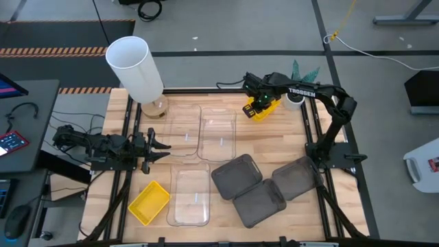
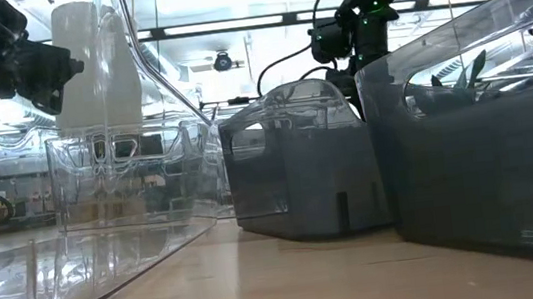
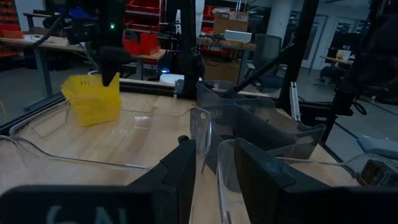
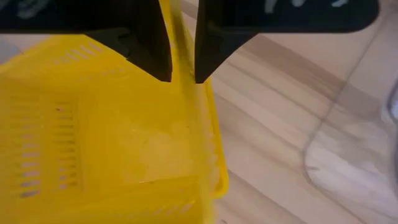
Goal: Stack baskets by color
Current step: Stack the middle yellow bin on top of the top yellow bin, then stack the bottom yellow bin on top of the top yellow bin
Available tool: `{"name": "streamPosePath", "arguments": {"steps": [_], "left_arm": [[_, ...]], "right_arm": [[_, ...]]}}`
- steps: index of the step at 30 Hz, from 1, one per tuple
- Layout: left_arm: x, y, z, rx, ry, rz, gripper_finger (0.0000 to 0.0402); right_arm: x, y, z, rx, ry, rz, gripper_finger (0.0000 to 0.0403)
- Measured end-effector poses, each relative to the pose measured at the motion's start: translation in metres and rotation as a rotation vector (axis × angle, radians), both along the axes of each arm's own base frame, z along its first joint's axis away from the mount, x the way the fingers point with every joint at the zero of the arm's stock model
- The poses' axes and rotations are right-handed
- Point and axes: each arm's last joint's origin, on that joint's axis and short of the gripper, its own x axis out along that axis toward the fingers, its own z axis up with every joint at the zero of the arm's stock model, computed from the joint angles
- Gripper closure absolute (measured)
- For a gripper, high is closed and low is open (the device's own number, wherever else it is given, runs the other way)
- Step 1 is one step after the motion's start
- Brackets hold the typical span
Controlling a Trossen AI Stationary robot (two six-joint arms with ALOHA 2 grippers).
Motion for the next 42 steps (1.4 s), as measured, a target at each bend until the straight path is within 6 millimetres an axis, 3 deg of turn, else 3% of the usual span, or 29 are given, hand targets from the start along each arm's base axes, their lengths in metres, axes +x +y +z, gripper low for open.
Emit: {"name": "streamPosePath", "arguments": {"steps": [7, 13, 20, 32, 42], "left_arm": [[0.000, 0.000, 0.000, 0.000, 0.000, 0.000, 0.0285], [0.000, 0.000, 0.000, 0.000, 0.000, 0.000, 0.0285], [0.000, 0.000, 0.000, 0.000, 0.000, 0.000, 0.0285], [0.000, 0.000, 0.000, 0.000, 0.000, 0.000, 0.0285], [0.000, 0.000, 0.000, 0.000, 0.000, 0.000, 0.0285]], "right_arm": [[0.002, 0.009, -0.005, -0.052, 0.061, 0.024, 0.0296], [0.001, 0.025, -0.022, -0.029, 0.130, 0.113, 0.0293], [0.009, 0.045, -0.024, -0.014, 0.134, 0.187, 0.0297], [0.020, 0.071, -0.001, 0.001, 0.126, 0.348, 0.0297], [0.034, 0.125, 0.003, -0.082, 0.131, 0.585, 0.0302]]}}
